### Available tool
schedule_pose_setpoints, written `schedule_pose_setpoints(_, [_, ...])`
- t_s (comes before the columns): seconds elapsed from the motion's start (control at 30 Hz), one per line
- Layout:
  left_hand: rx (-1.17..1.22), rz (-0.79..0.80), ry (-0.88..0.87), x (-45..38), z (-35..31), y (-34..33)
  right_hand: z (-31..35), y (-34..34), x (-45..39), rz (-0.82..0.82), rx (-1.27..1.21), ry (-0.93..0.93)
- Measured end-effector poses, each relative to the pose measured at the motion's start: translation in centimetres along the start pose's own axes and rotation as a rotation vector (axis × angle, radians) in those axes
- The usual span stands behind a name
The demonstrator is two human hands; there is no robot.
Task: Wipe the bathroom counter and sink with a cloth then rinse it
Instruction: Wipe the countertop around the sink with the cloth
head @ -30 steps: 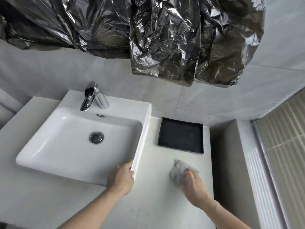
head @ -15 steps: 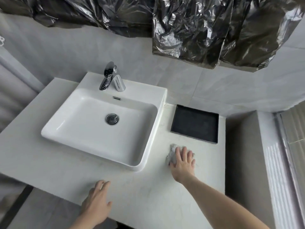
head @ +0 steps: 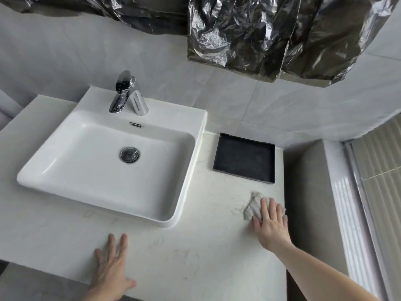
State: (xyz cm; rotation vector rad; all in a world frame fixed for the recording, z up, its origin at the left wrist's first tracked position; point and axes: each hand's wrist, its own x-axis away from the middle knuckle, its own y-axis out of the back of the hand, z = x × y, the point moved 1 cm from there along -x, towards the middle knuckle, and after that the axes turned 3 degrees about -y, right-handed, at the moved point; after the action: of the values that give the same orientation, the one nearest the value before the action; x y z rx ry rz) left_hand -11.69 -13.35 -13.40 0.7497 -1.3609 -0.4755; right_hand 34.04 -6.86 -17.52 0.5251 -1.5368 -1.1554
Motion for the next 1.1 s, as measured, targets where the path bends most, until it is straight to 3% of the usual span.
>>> schedule_pose_setpoints(0.1, [0.062, 0.033, 0.007, -0.4, 0.4, -0.7, -1.3, 0.4, -0.6, 0.015, -0.063, -0.103])
schedule_pose_setpoints(0.23, [0.121, 0.045, 0.024, -1.0, 0.8, -1.6, 3.3, -0.3, -0.2, -0.031, -0.083, -0.107])
schedule_pose_setpoints(0.47, [0.096, 0.025, 0.029, -1.5, 0.7, -2.1, 15.2, -2.9, 1.4, -0.057, -0.091, 0.285])
schedule_pose_setpoints(0.63, [0.075, 0.023, 0.024, -1.7, 0.8, -2.0, 14.1, -3.7, 0.9, -0.078, -0.074, 0.497])
schedule_pose_setpoints(0.7, [0.032, 0.024, 0.030, -1.6, 0.6, -1.8, 11.0, -3.5, 0.1, -0.132, -0.114, 0.410])
schedule_pose_setpoints(0.87, [0.003, 0.041, 0.049, -1.7, 0.4, -1.6, 2.8, -0.7, -2.4, -0.203, -0.280, -0.046])
schedule_pose_setpoints(1.0, [-0.004, 0.045, 0.059, -1.7, 0.4, -1.8, 3.6, 2.4, -1.9, -0.362, -0.497, -0.057])
schedule_pose_setpoints(1.1, [-0.012, 0.037, 0.058, -1.7, 0.4, -1.8, 8.6, 2.4, -0.7, -0.347, -0.641, 0.011])
